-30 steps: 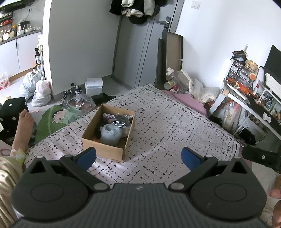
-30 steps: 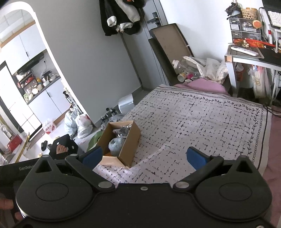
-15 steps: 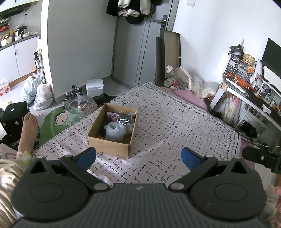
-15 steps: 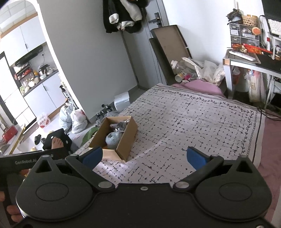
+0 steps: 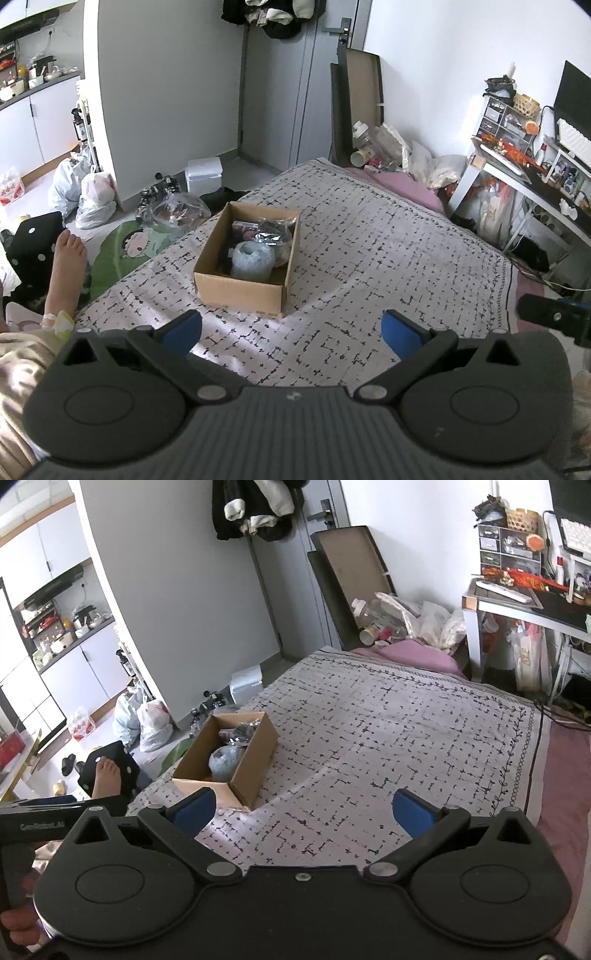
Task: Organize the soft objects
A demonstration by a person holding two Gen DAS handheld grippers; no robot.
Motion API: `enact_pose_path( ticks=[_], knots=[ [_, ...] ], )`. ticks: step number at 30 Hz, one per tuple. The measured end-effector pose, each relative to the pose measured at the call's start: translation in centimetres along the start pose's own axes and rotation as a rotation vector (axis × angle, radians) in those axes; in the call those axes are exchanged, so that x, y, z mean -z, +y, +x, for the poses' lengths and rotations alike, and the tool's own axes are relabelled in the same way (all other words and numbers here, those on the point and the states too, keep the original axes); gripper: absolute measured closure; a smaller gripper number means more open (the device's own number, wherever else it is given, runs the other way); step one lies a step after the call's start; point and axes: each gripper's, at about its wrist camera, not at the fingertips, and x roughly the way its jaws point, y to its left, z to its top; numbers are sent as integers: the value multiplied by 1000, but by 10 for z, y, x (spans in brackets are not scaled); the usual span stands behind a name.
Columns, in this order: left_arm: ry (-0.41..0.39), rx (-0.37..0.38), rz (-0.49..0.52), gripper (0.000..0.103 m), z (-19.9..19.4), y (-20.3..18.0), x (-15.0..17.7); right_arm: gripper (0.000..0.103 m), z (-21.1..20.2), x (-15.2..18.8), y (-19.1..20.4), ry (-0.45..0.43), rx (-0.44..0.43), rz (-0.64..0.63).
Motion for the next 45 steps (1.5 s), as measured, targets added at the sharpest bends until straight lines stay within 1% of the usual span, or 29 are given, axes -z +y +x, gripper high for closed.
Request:
enact_pose_path(
  ticks=[7, 19, 39, 45],
  knots=[
    [2, -7, 2, 1, 1, 2, -2, 0, 2, -1, -10, 6, 3, 24],
    [-3, 2, 1, 1, 0, 3, -6, 0, 3, -2, -7, 11, -6, 1],
    [-3, 21, 6, 1, 0, -4, -5, 0, 1, -2, -6, 7, -7, -2],
    [-4, 21, 5, 1, 0, -4, -5, 0, 1, -2, -5, 4, 6, -9]
  ],
)
